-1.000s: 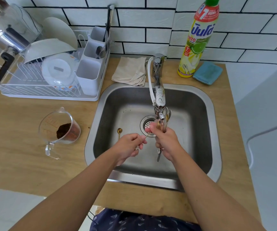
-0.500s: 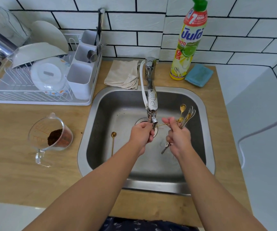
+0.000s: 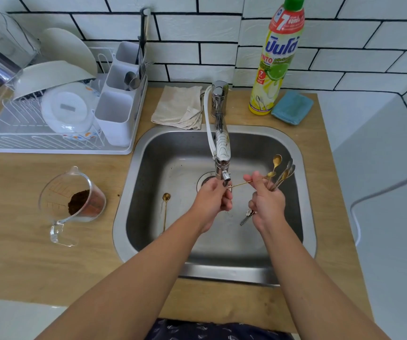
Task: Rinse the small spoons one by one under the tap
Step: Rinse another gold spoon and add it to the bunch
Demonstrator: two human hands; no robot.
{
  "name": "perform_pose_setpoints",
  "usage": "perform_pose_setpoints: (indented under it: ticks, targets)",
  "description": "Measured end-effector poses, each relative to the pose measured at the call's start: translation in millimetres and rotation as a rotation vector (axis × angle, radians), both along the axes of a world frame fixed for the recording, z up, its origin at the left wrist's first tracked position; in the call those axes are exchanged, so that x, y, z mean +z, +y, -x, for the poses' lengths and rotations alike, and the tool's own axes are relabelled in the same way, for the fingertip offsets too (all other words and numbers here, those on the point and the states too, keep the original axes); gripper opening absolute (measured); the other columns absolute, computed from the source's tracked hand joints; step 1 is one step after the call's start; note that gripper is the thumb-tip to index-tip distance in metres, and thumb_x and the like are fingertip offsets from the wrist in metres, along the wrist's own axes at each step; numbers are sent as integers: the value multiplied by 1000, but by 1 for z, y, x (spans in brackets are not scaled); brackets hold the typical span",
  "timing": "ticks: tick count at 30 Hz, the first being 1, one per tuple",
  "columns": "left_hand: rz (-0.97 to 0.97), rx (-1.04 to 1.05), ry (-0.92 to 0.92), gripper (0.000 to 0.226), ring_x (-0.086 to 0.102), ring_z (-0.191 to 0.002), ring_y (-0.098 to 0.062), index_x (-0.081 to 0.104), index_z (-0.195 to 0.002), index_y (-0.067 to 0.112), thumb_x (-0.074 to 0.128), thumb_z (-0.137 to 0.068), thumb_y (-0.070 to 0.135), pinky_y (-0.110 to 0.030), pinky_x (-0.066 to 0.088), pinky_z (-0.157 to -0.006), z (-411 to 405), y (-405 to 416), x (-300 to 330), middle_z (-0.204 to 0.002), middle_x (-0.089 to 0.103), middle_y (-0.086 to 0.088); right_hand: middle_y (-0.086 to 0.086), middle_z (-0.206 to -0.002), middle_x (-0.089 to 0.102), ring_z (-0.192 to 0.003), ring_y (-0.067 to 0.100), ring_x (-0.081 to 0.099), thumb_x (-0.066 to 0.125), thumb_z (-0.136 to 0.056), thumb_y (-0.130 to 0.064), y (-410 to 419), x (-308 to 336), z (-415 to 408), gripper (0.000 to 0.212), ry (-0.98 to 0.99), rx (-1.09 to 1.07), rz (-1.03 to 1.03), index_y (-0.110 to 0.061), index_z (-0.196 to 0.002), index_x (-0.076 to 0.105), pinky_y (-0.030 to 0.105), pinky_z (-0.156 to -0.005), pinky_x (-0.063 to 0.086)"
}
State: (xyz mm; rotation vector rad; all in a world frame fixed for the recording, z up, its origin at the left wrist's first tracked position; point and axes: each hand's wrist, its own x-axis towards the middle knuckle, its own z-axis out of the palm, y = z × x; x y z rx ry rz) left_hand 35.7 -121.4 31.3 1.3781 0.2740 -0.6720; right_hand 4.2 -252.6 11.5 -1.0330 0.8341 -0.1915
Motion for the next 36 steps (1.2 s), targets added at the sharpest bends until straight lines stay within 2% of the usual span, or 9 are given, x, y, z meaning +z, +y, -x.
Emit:
perform_pose_setpoints:
  ticks: [4,10,15,18,22,25,31,33,36]
  targets:
    - [-158,-173,-193,27,57,-54,-15,60,-93,11,45,-107,30,-28,52,-60,5,9,-6,-71,57,1,3,-97,81,-37,6,26,72,-96,-32,4,3,-3,25,45,-31,41,-15,-80,64,20,-39,27]
    - [-246,-14,-19,41,28,-41,-10,52,-67,14,47,-102,35,-22,24,-40,-3,12,-5,-50,41,4,2,-96,82,-42,9,24,73,-96,-35,16,10,-3,26,53,26,7,-20,-74,70,23,-42,26]
    - [-129,-204,-107,23,56,-50,-12,59,-109,5,50,-106,26,-24,45,-54,4,15,-5,-74,64,0,1,-97,81,-44,7,26,73,-95,-40,15,14,-2,32,77,15,40,-30,-65,78,23,-43,29]
    - [-145,-179,-104,22,56,-46,-13,60,-104,6,50,-105,26,-24,43,-51,3,16,-5,-72,62,-1,4,-99,81,-43,7,27,73,-95,-39,15,13,-1,33,67,19,33,-34,-63,78,22,-42,29]
    - [-160,-1,99,35,37,-36,-10,63,-88,11,50,-104,39,-21,33,-38,-5,17,-8,-51,48,4,14,-92,68,-42,6,24,68,-99,-31,15,12,1,32,-8,121,-13,-31,-69,80,22,-42,24]
    - [-140,66,227,38,31,-36,-9,58,-87,13,47,-103,45,-21,31,-38,-9,16,-9,-48,44,4,13,-94,74,-40,5,23,67,-101,-25,14,11,1,35,-51,165,-33,-34,-70,81,23,-42,22]
    - [-260,-159,-114,33,45,-48,-5,62,-96,18,39,-107,39,-18,40,-49,1,13,-5,-73,58,5,1,-98,81,-41,7,26,68,-100,-29,12,7,-7,33,71,65,62,-30,-69,79,26,-45,28]
    - [-341,-160,-198,33,49,-50,-5,65,-92,18,41,-107,36,-17,41,-48,-2,14,-1,-75,67,4,1,-98,81,-41,7,26,68,-100,-30,12,8,-8,36,70,80,66,-36,-66,79,26,-45,28]
    - [-405,-172,-252,34,51,-55,-10,69,-85,18,48,-105,36,-19,41,-49,-2,22,1,-73,71,4,4,-97,81,-41,6,26,68,-100,-29,11,8,-11,29,7,111,-14,-26,-72,76,22,-42,26]
